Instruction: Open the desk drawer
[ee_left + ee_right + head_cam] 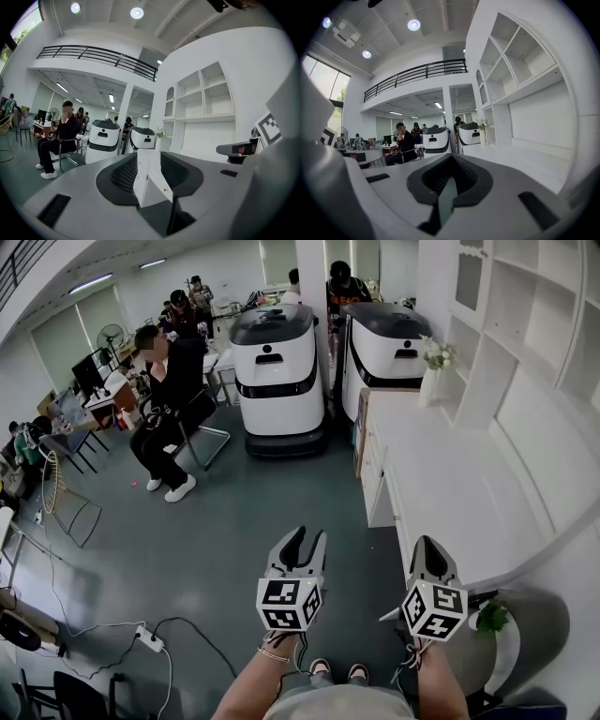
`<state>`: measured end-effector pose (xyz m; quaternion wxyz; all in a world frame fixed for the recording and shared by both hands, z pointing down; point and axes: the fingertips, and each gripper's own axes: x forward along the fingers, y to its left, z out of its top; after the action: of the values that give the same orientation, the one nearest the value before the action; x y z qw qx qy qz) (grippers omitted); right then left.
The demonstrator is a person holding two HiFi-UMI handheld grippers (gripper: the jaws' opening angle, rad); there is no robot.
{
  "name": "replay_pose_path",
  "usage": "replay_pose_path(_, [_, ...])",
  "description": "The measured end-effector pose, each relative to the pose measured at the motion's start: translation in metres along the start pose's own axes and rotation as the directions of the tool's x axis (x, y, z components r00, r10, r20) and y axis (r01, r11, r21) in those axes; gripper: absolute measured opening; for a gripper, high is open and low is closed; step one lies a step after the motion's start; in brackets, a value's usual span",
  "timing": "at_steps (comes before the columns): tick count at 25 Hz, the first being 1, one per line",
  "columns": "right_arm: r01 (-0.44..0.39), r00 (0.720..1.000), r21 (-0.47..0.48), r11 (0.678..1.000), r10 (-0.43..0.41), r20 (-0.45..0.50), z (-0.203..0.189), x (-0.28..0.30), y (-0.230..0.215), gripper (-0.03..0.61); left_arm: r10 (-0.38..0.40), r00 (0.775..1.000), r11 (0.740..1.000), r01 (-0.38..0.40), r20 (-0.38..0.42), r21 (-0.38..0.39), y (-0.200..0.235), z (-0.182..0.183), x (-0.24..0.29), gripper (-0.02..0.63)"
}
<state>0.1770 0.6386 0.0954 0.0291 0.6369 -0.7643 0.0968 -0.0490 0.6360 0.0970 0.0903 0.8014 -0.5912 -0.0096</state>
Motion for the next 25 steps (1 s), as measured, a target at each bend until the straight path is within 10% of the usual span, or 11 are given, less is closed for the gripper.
replay_pose_path(14, [0.078,0.996,0.019,0.997,-0.077,-0.053,-0.023,0.039,0.007,0.006,0.004,0.999,1.0,-0.005,-0.049,-0.025,0.07,-0.023,0.027,0.152])
replay_pose_path(25, [0.064,0.996,0.032,0.997,-0.061,-0.068,-0.005,0.164,-0.015,0.006,-0.011,0.996,1.0,0.009,-0.086,-0.015,0.097,-0.017,0.146,0.152])
